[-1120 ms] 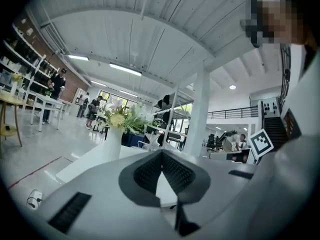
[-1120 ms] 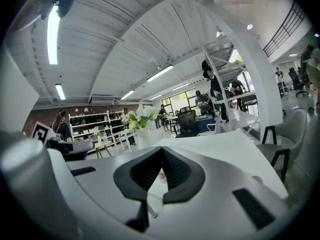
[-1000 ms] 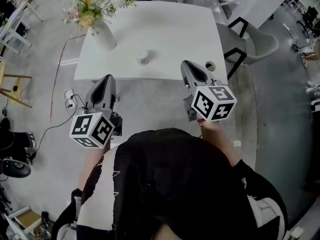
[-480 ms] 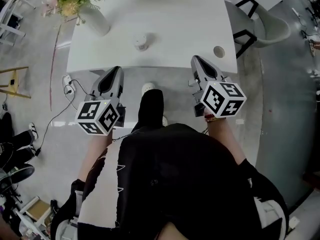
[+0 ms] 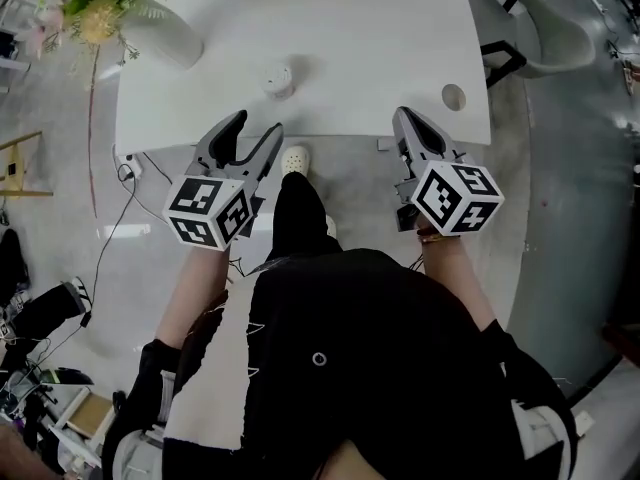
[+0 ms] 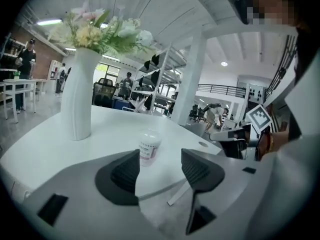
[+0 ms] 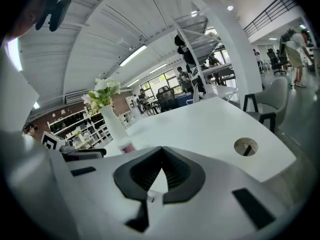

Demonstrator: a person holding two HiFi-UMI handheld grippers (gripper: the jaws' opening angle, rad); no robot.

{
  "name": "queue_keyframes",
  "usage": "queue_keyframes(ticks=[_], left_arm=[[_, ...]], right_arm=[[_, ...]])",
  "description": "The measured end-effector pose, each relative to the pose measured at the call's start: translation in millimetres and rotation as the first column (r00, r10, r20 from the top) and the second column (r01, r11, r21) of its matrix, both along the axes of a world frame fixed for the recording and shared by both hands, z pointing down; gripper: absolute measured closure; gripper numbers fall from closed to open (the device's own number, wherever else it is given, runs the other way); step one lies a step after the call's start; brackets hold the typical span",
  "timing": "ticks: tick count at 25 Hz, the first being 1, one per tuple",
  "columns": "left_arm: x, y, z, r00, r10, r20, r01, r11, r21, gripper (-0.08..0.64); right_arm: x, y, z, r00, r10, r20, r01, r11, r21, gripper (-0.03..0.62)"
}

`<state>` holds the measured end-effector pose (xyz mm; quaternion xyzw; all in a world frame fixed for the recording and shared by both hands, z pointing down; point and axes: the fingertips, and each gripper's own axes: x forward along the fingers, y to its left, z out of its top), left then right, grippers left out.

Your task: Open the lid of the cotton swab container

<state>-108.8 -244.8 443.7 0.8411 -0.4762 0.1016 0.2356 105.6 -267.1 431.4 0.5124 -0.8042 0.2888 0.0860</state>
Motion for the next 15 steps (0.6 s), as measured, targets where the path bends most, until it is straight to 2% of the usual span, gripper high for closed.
queue_keyframes(ticks=[10,15], left_arm=[[-1,-44,41,0.989,0.077,0.124,-0.072,0.996,-0.045,0.259],[9,-57,46,0.963,0.17,0.209,-0.161,0.985,-0.063,0.259]], right_arm=[[-2,-18,22,1.0,0.027,-0.002,-0.027,0.999,-0.04,0.588],[3,-29,26,0.999,0.046,0.001,-0.046,0.998,-0.053,0.588]])
